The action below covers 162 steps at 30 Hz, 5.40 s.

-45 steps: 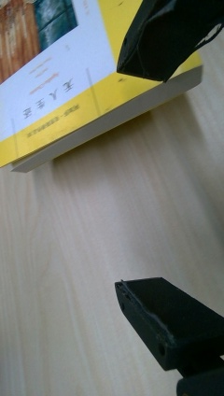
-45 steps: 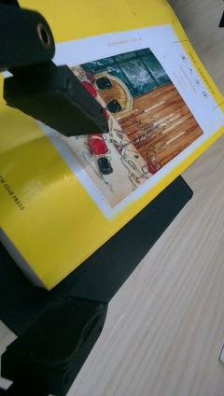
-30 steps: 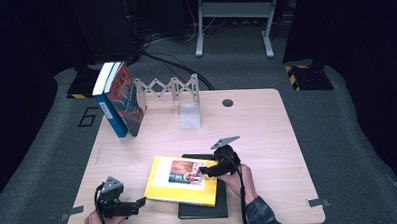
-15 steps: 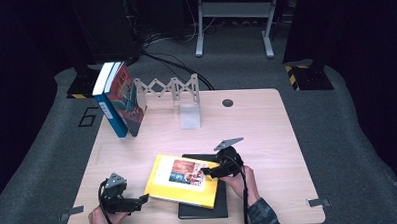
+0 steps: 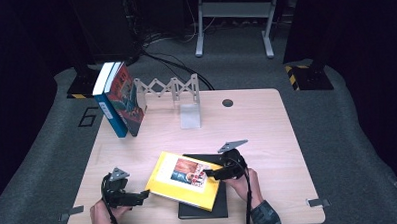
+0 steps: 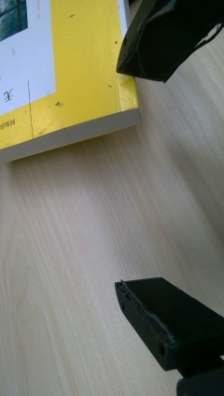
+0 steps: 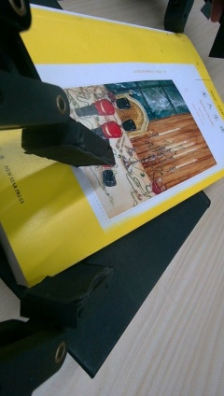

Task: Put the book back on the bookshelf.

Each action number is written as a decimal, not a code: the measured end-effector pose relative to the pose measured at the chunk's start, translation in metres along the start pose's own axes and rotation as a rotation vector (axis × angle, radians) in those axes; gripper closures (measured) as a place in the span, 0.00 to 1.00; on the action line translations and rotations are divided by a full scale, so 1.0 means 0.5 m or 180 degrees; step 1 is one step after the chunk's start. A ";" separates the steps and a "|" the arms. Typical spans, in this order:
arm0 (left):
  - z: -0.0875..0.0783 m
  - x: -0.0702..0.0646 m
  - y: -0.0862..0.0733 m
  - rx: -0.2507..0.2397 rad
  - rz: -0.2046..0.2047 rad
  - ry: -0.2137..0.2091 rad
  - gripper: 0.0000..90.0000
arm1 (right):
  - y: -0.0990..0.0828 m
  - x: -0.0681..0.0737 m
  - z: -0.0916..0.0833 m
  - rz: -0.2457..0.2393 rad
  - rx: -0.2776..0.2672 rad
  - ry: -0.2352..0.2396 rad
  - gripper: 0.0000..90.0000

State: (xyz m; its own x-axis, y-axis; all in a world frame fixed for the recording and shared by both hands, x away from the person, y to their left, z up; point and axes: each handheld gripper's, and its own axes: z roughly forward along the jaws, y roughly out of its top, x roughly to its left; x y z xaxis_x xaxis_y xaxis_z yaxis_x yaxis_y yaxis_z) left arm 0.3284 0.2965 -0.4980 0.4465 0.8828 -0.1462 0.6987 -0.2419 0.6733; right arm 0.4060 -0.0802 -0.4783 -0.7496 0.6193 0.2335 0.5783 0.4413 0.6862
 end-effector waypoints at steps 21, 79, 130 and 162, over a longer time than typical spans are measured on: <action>0.040 0.024 0.057 0.0110 0.0040 0.0024 0.00 | -0.015 0.003 -0.018 -0.0003 0.0027 0.0083 0.52; 0.116 0.063 0.159 0.0182 -0.0010 0.0043 0.00 | -0.046 0.023 -0.030 0.0126 -0.0009 0.0267 0.54; 0.126 0.033 0.189 0.0228 0.0051 -0.0170 0.00 | -0.017 0.054 -0.020 -0.0124 0.0189 0.0109 0.51; 0.151 0.009 0.197 0.0304 -0.0160 -0.0516 0.00 | -0.024 0.063 -0.007 0.0003 0.0032 0.0115 0.60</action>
State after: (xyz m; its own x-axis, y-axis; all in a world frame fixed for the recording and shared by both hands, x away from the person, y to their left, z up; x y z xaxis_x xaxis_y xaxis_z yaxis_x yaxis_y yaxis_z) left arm 0.4414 0.2462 -0.4868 0.4883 0.8202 -0.2979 0.7688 -0.2429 0.5915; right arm 0.3747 -0.0681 -0.4768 -0.7601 0.5959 0.2591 0.5821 0.4474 0.6789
